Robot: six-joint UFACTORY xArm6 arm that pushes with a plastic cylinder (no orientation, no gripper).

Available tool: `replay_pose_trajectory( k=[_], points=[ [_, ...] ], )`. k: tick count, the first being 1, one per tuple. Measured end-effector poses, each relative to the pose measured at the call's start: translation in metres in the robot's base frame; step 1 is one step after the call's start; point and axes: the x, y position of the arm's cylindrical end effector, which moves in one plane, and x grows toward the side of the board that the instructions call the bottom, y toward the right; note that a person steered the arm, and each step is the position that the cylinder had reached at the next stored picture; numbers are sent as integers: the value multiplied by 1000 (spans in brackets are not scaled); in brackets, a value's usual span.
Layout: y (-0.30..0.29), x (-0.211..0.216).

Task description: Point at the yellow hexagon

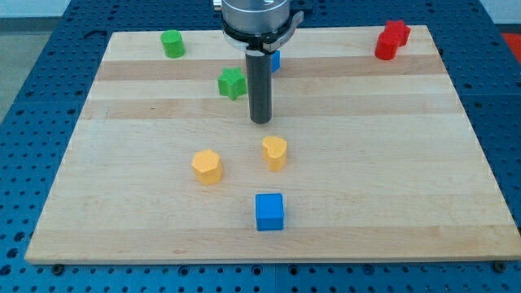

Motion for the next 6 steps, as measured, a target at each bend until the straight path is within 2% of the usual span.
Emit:
replay_pose_trajectory(
  k=[2,3,6],
  points=[
    [-20,2],
    [-35,25],
    [-36,56]
  ],
)
